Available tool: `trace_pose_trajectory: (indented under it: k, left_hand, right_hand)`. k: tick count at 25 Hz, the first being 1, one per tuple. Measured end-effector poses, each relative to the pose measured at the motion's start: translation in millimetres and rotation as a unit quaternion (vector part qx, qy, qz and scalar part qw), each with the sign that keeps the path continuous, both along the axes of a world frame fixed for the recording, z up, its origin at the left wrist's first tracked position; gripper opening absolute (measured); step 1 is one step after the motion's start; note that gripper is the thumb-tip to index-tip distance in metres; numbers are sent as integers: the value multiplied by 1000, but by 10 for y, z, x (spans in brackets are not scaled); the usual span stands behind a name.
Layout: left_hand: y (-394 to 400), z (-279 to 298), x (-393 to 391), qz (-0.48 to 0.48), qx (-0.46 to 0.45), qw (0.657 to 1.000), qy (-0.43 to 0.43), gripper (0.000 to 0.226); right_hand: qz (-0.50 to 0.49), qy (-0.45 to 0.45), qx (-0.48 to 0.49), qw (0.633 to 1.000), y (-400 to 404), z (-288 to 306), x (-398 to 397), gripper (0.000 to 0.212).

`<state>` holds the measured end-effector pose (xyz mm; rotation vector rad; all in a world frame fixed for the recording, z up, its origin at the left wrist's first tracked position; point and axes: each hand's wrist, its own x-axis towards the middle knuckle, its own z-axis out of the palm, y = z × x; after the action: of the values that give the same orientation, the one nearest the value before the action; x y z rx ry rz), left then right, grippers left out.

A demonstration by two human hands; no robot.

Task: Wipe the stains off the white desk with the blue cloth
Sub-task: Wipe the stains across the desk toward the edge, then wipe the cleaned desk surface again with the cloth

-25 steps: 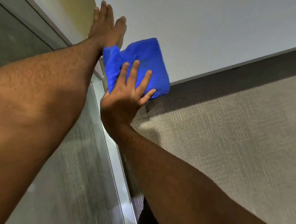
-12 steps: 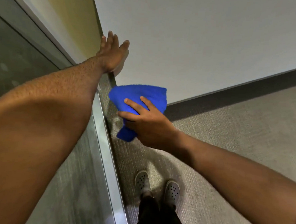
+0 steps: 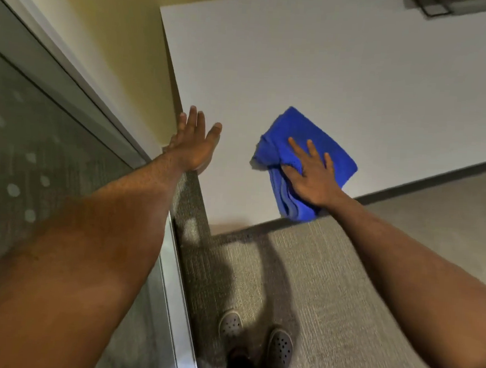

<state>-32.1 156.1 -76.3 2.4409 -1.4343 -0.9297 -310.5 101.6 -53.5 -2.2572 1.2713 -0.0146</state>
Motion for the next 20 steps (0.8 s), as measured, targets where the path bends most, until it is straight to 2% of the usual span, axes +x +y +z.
trace_pose_trajectory:
  k: [2,7,12,17,20]
  left_hand:
    - [42,11,-24,2,14,1000,-15,85]
    - [70,9,-104,-4,26,997,-72,96]
    - [64,50,-118,-18,26,996,-83,93]
    - [20,159,-176,-10,81,991,-109,91]
    - [-41,336,-232,-20,111,986,-124,94]
  right_hand:
    - [-91,46,-24,994,-39,-64,254,62]
    - [-141,78,-85,983,-102,-127,608,101]
    - [-163,89,-98,978,-228,-148,758,109]
    - [-132,76,-40,987,-326,-22,714,114]
    - [-59,100,74,990,-523,152,579,118]
